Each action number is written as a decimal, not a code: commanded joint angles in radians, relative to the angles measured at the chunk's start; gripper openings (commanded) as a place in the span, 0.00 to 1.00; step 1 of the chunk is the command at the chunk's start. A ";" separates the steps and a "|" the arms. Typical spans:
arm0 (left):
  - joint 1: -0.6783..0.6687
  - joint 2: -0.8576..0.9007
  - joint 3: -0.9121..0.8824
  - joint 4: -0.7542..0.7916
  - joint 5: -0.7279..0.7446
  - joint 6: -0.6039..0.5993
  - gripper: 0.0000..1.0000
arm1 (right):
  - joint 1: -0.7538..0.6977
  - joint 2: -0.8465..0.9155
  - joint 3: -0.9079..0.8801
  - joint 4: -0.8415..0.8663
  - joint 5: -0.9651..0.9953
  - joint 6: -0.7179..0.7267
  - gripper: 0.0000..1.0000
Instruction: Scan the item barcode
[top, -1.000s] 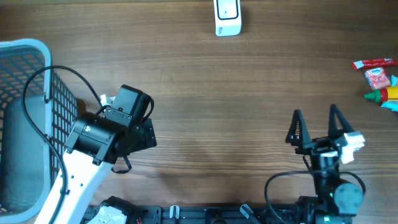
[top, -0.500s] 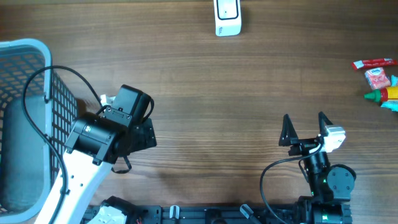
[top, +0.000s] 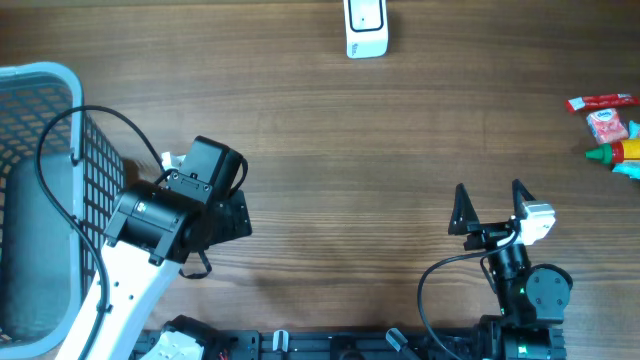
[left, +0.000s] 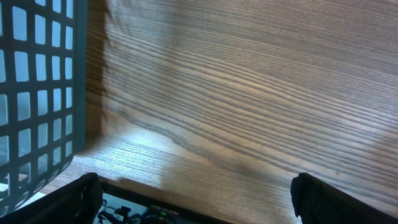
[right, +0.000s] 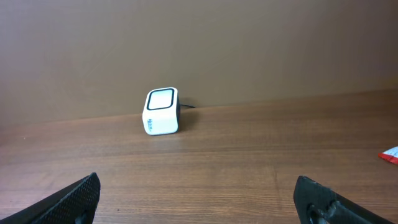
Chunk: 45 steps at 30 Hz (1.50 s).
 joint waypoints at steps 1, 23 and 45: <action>-0.003 -0.007 0.001 0.000 -0.010 0.008 1.00 | -0.002 -0.008 -0.001 0.006 0.010 -0.018 1.00; 0.280 -0.854 -0.935 1.129 0.309 0.350 1.00 | -0.002 -0.008 -0.001 0.006 0.010 -0.018 1.00; 0.414 -1.133 -1.187 1.386 0.371 0.531 1.00 | -0.002 -0.008 -0.001 0.006 0.010 -0.018 1.00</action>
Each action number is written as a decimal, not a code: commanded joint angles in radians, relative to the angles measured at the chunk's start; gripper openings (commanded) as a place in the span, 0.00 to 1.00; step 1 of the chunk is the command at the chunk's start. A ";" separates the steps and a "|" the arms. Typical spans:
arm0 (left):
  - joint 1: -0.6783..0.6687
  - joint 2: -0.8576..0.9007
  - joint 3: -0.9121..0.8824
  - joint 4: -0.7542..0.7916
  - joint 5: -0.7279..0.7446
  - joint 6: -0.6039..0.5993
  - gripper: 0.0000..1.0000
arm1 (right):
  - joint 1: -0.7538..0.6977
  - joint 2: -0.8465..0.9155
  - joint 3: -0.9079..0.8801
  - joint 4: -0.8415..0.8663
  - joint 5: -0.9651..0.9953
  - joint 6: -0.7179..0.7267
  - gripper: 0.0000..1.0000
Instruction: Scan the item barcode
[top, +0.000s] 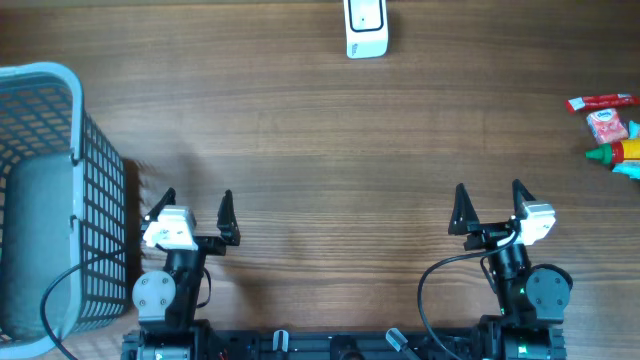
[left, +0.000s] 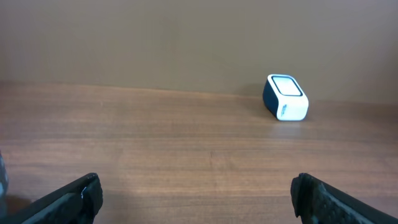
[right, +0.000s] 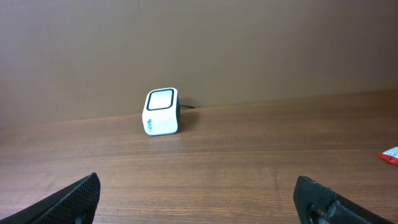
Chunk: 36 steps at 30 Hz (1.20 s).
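Note:
A white barcode scanner (top: 366, 27) with a dark window stands at the far edge of the wooden table; it also shows as the scanner (left: 286, 106) and the scanner (right: 161, 111) in the wrist views. Small packaged items (top: 612, 132) lie at the far right: a red packet, a pink one, a yellow-and-red one. My left gripper (top: 194, 211) rests open at the near left, nothing between its fingers. My right gripper (top: 489, 211) rests open at the near right, also empty. Both point toward the scanner.
A light blue mesh basket (top: 60, 200) fills the left side, right beside the left arm. A corner of a red packet (right: 390, 155) shows at the right edge of the right wrist view. Bare wood lies between the grippers and the scanner.
The left arm was stretched out beside the basket with its camera on the table and basket wall; now it sits folded at the near edge, facing the scanner. The right arm has not moved.

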 joint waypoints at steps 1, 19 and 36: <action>-0.020 -0.011 -0.014 0.002 -0.011 0.015 1.00 | -0.002 -0.008 -0.001 0.005 0.010 -0.018 1.00; -0.036 -0.011 -0.014 0.001 -0.029 0.015 1.00 | -0.002 -0.008 -0.001 0.005 0.010 -0.018 1.00; -0.036 -0.006 -0.014 0.001 -0.029 0.015 1.00 | -0.002 -0.008 -0.001 0.005 0.010 -0.018 0.99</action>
